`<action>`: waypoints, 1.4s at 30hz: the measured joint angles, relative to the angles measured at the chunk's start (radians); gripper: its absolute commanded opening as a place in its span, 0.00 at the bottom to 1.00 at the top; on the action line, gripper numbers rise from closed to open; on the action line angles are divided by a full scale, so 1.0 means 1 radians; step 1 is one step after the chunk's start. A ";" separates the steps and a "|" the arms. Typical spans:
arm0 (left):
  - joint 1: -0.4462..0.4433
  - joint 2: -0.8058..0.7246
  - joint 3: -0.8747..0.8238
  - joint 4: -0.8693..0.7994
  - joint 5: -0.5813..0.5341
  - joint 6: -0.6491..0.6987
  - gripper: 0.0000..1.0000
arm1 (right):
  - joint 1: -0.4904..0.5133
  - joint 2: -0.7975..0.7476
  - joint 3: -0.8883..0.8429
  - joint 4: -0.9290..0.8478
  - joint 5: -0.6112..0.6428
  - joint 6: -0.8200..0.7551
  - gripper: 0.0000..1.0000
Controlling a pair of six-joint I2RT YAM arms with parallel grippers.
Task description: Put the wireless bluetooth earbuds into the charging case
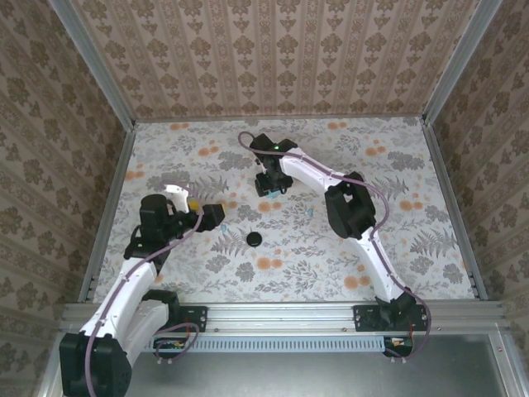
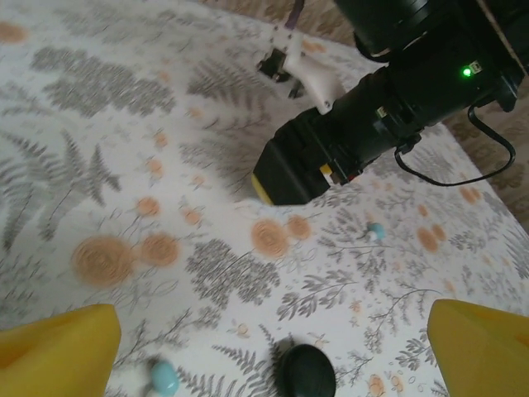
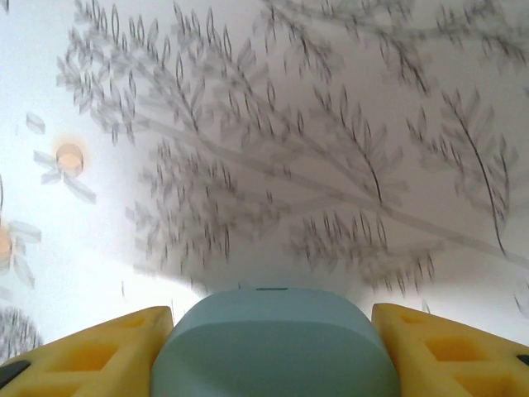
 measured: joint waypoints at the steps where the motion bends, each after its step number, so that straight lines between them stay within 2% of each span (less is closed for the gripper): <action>1: -0.012 -0.002 0.000 0.001 0.000 0.004 0.95 | 0.000 -0.033 -0.042 0.003 -0.003 0.010 0.52; 7: -0.101 0.000 0.000 -0.002 -0.014 0.029 0.93 | 0.016 -0.268 -0.375 0.063 -0.012 0.089 0.52; 12: -0.180 0.020 0.005 -0.005 -0.048 0.049 0.92 | 0.072 -0.441 -0.663 0.129 0.000 0.160 0.52; 18: -0.275 0.111 0.035 -0.009 -0.091 0.071 0.90 | 0.127 -0.551 -0.904 0.210 0.014 0.242 0.53; 24: -0.342 0.200 0.094 -0.035 -0.117 0.122 0.90 | 0.129 -0.589 -0.983 0.271 0.020 0.286 0.73; 27: -0.369 0.240 0.129 -0.068 -0.122 0.175 0.89 | 0.129 -0.613 -0.997 0.270 0.031 0.300 0.79; 30: -0.415 0.280 0.164 -0.114 -0.124 0.249 0.89 | 0.129 -0.678 -0.998 0.267 0.045 0.301 0.81; 35: -0.544 0.372 0.227 -0.168 -0.140 0.393 0.91 | 0.107 -0.834 -1.022 0.272 0.075 0.279 0.82; 38: -0.632 0.468 0.290 -0.197 -0.162 0.479 0.91 | 0.051 -0.926 -1.089 0.280 0.082 0.270 0.82; 42: -0.710 0.632 0.395 -0.220 -0.186 0.561 0.89 | -0.074 -1.057 -1.225 0.295 0.060 0.270 0.83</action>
